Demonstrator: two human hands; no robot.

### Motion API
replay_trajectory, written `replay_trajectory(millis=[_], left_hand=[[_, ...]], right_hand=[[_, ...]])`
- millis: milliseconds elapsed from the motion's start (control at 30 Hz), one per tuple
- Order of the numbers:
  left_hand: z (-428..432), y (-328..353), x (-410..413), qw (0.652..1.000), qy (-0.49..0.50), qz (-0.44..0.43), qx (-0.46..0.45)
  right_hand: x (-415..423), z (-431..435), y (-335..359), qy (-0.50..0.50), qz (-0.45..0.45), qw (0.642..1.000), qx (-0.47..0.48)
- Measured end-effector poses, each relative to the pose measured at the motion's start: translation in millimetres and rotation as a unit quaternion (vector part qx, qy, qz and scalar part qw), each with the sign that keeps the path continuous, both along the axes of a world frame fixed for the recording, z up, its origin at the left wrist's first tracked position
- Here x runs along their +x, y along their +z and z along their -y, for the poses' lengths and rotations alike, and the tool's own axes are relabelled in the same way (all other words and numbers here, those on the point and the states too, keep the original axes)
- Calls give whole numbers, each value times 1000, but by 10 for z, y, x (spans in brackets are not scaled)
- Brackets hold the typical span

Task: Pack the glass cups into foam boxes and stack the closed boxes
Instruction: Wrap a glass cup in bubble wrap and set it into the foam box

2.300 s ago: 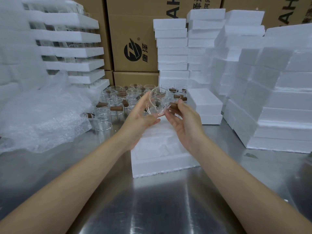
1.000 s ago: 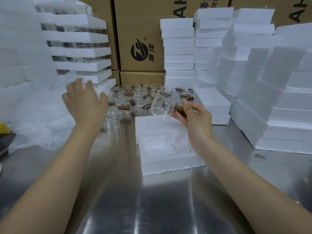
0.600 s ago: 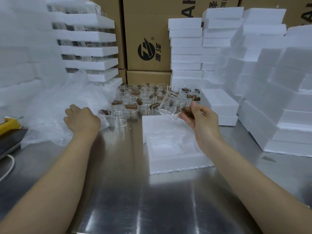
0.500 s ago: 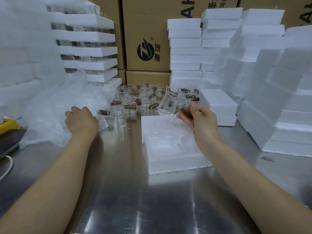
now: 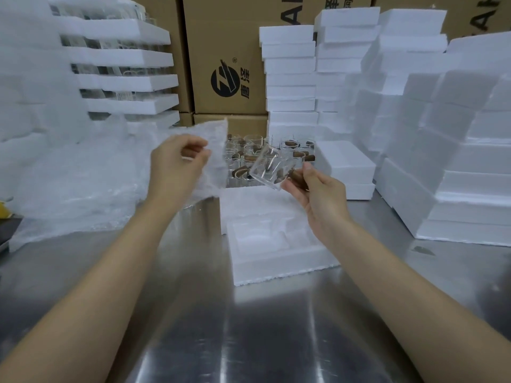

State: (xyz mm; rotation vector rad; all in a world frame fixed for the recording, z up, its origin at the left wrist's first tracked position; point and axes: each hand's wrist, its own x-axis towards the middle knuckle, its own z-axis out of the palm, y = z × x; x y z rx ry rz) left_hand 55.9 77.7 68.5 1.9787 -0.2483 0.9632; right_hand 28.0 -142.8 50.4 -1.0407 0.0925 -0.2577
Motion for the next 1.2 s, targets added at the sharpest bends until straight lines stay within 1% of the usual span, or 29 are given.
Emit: replay_trajectory(millis=[100,167,267,400,467,567,633,733,800,833,900,933,967,1100,1133,1200], left_hand=[[250,-98,-51,990,-95,-95,-40],[265,-126,-45,978,-134,-156,-28],[166,-109,-46,955,-154,-239,85],[78,-84,-108,906,-183,-320,206],[77,-110,-95,900,-176,-311,251],[106,-116,-76,918,-195,-253,235],[96,-99,-79,930,-185,-219,229],[79,-56,-101,946,-109,-184,243],[119,-50,-117,953,-34,-134,270],[152,-55,-125,957,-7,-106,270],[252,-76,-162,968,-15,-77,238],[308,-95,-177,970,-31,-84,227],[363,-120,-185,966,-36,-98,237],[499,-224,-187,930,11,-138,340],[514,-242,-185,926,9,-145,347],[517,-273,-184,928,-20,-165,332]], right_hand=[[16,67,41,6,-9,1000,8],[36,129,73,6,-16,1000,13],[60,207,101,17,-16,1000,20],[83,261,71,32,-17,999,9],[89,282,66,40,-26,999,4],[93,324,92,60,-47,997,5],[93,352,107,74,-56,996,-5],[97,376,108,83,-58,995,-15],[103,374,105,82,-61,995,-11],[111,367,105,83,-60,995,-10],[127,351,99,89,-57,994,-7],[135,343,93,93,-56,994,-4],[140,334,87,98,-55,994,-3],[153,306,75,100,-55,993,-11],[157,303,78,100,-57,993,-9],[155,302,91,107,-67,992,-7]])
